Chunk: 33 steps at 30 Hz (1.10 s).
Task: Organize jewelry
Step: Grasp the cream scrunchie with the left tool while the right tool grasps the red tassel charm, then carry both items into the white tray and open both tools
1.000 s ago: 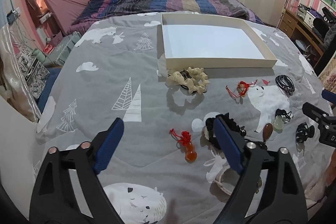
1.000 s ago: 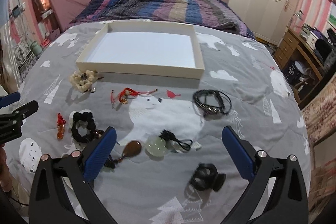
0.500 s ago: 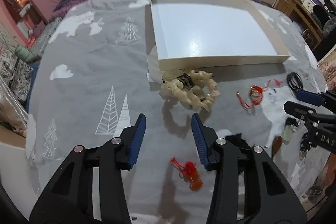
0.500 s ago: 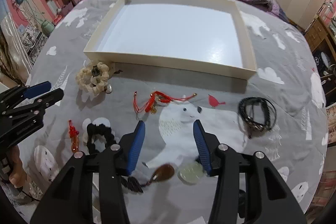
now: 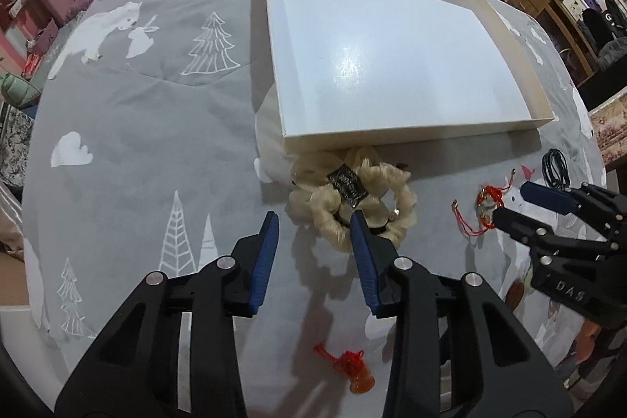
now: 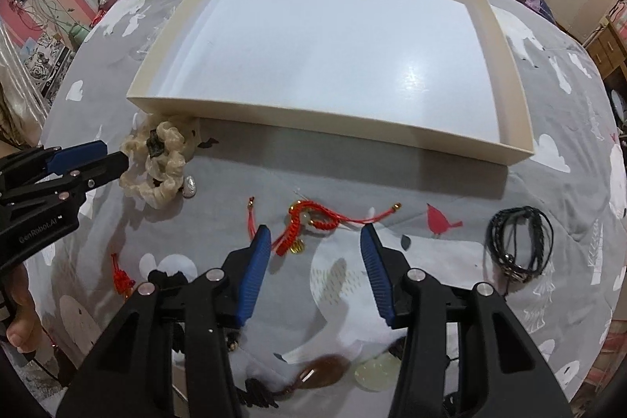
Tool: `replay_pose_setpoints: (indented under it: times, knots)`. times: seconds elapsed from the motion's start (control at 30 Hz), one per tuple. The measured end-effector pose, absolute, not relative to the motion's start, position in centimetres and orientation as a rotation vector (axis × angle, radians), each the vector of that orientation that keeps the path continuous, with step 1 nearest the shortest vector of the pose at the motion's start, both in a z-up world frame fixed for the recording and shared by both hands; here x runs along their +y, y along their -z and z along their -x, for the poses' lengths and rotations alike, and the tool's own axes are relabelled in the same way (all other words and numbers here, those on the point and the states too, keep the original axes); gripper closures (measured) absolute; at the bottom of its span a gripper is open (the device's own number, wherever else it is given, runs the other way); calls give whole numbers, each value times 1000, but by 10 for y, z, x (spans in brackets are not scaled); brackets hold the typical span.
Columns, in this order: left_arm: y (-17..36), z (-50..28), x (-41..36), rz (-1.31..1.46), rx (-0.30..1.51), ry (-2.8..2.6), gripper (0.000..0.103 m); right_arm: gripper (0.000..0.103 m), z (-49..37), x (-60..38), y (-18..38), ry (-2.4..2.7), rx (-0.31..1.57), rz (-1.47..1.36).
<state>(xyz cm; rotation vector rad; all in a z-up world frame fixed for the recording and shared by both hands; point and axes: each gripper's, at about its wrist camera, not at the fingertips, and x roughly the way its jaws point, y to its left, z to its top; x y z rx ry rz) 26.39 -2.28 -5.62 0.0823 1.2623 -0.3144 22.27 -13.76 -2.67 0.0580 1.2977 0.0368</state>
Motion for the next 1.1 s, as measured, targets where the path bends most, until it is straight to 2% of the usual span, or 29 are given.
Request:
replay_pose_setpoints:
  times: [0.2, 0.27, 0.33, 0.37, 0.43, 0.57, 0.73, 1.1]
  knots:
    - [60, -270, -27, -75, 1274, 335, 66, 55, -231, -138, 39, -30, 1316, -68]
    - [62, -272, -30, -76, 1283, 342, 66, 60, -233, -138, 43, -29, 1318, -63]
    - [66, -274, -32, -88, 1293, 335, 67, 70, -236, -137, 46, -35, 1321, -58]
    - [68, -275, -33, -87, 1299, 339, 77, 72, -236, -136, 47, -39, 1320, -56]
    - [69, -275, -34, -90, 1305, 351, 90, 82, -237, -137, 46, -43, 1311, -53]
    - [70, -276, -36, -85, 1305, 355, 95, 89, -237, -141, 44, -44, 1293, -55]
    - [57, -272, -35, -76, 1275, 379, 96, 96, -233, -148, 33, -33, 1260, -37]
    - [2, -273, -52, -90, 1161, 429, 96, 96, -242, -176, -27, 1, 1139, -51]
